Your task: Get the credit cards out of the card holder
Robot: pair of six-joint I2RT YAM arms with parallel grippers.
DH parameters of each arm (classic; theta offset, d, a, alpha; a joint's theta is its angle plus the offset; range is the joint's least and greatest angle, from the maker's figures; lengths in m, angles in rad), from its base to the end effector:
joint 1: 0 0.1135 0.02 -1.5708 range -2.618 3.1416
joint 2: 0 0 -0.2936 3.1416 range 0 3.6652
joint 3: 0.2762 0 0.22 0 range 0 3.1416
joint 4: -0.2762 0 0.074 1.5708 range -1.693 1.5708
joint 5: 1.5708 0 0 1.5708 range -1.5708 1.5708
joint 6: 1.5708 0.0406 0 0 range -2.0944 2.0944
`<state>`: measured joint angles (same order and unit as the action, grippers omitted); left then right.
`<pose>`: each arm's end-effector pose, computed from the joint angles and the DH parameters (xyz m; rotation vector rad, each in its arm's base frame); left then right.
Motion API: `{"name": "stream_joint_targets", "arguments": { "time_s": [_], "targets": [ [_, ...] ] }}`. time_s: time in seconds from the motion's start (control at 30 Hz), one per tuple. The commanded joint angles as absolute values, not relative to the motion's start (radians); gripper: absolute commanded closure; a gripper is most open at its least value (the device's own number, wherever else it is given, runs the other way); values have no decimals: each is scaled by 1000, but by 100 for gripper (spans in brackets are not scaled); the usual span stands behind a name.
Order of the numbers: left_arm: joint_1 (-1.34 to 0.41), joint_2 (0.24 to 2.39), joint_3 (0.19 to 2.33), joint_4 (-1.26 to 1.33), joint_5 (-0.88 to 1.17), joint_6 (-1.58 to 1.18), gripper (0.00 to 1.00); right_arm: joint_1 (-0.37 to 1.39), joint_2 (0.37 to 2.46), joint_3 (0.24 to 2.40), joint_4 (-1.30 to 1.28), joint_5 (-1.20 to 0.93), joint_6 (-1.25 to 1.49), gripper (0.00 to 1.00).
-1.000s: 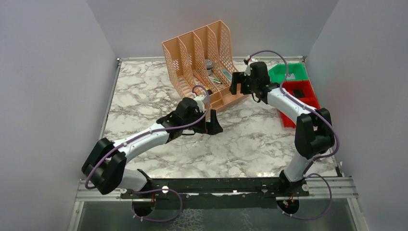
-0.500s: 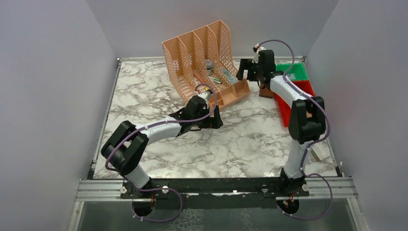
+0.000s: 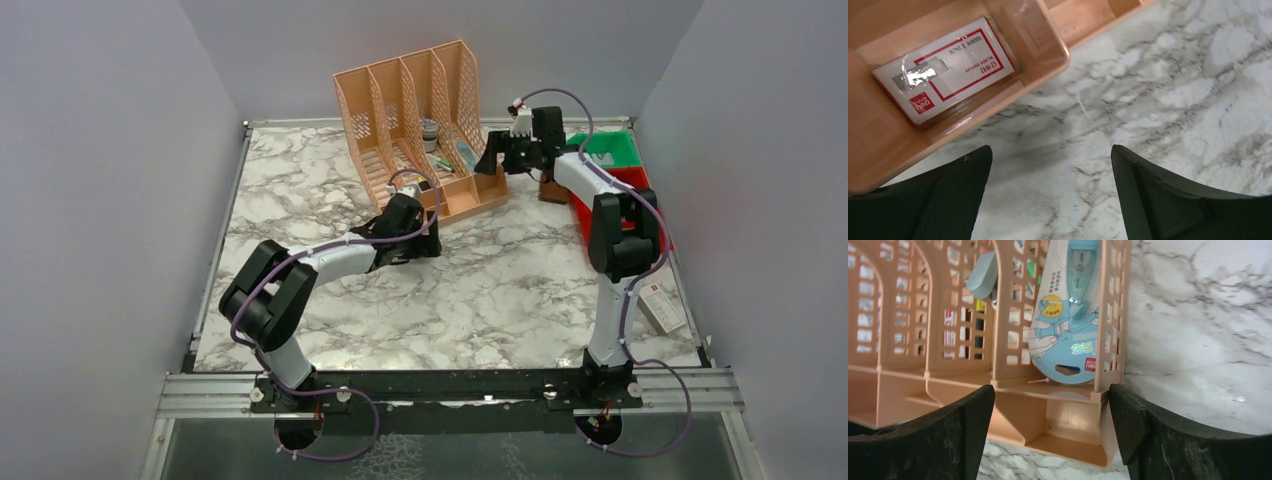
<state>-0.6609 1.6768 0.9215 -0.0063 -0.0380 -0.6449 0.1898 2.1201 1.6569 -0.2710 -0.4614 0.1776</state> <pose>0.2608 -0.2009 0.2250 -0.0003 2.4119 -0.5910 0.4595 0.1067 0.2491 -0.2546 2.3020 0.7190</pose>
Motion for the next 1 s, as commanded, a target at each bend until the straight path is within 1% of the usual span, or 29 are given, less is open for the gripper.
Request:
{"name": "stream_joint_targets", "arguments": {
  "time_s": [0.0, 0.1, 0.23, 0.57, 0.87, 0.97],
  "targets": [
    [-566, 1642, 908, 24, -41, -589, 9, 239, 2081, 1607, -286, -675, 231, 16],
    [-517, 1657, 922, 53, 3, -546, 9, 239, 2081, 1593, -258, -686, 261, 16],
    [-478, 1717, 996, 52, 49, -512, 9, 240, 2097, 1607, -249, -704, 288, 16],
    [-444, 1840, 1125, 35, 61, -495, 9, 241, 2146, 1632, -210, -740, 363, 17],
    [-433, 1915, 1201, 43, 110, -511, 9, 241, 2197, 1691, -202, -672, 404, 17],
    [-433, 1939, 1223, 42, 115, -530, 9, 241, 2193, 1709, -217, -597, 406, 17]
  ]
}}
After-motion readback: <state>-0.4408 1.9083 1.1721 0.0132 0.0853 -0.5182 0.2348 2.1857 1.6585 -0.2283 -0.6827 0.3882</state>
